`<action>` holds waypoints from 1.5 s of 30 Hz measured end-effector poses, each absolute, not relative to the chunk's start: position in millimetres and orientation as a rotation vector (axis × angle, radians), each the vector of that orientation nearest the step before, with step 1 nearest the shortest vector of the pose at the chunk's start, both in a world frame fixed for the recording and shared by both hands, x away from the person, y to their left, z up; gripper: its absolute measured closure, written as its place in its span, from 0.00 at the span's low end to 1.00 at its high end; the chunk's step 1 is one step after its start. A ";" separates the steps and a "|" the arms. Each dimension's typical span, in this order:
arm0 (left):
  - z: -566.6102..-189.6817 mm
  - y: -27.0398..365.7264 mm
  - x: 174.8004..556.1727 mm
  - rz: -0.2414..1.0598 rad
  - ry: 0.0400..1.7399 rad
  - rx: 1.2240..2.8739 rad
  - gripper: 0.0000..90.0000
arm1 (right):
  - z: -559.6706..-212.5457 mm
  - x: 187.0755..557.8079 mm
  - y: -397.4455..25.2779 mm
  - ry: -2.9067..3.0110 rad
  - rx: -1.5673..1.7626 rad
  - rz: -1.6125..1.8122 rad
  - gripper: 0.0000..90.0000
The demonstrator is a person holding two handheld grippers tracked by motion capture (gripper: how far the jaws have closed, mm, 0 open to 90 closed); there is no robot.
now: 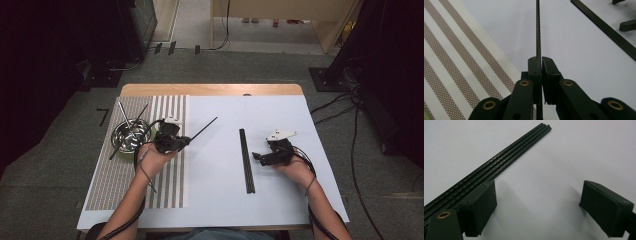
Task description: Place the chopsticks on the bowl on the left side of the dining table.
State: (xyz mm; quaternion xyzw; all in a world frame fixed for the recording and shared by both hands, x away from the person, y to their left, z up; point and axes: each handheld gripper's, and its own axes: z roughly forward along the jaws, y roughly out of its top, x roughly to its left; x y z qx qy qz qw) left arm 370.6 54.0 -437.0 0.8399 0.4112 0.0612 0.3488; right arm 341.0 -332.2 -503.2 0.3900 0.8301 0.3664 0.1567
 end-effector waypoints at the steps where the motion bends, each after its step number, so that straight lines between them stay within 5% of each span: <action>1: -436.5 55.3 370.6 0.160 1.066 2.172 0.97 | -503.2 341.0 -332.2 2.376 1.117 1.049 0.15; 45: -422.3 105.2 373.2 0.235 1.147 2.127 0.97 | -503.2 341.0 -332.2 2.376 1.117 1.049 0.15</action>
